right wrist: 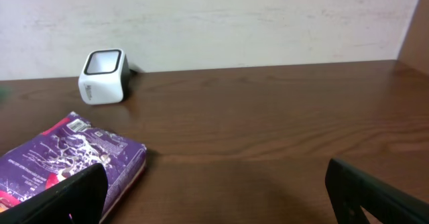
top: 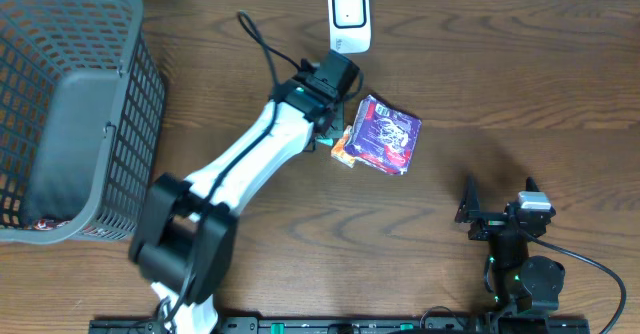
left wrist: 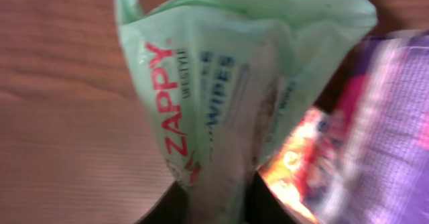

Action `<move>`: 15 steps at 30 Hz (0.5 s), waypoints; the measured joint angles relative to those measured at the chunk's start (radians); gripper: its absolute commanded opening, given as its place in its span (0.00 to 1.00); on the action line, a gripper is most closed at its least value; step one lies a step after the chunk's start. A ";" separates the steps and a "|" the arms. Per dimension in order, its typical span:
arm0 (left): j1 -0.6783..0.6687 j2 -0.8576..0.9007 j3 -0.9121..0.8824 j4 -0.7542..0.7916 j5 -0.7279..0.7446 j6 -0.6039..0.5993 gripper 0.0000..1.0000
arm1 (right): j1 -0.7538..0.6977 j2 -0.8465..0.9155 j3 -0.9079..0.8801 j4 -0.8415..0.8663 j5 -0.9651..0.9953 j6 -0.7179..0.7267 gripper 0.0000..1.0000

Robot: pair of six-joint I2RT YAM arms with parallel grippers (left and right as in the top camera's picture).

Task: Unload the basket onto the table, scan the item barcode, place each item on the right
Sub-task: 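Carry green wipes pack out and place it left of purple bag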

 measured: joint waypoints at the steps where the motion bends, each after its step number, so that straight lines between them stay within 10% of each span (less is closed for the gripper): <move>1: -0.002 0.026 0.000 0.000 0.000 -0.010 0.60 | 0.000 0.000 0.000 0.000 0.000 0.000 0.99; 15: 0.071 -0.154 0.005 -0.001 -0.024 -0.024 0.61 | 0.000 0.000 0.000 0.000 0.000 0.000 0.99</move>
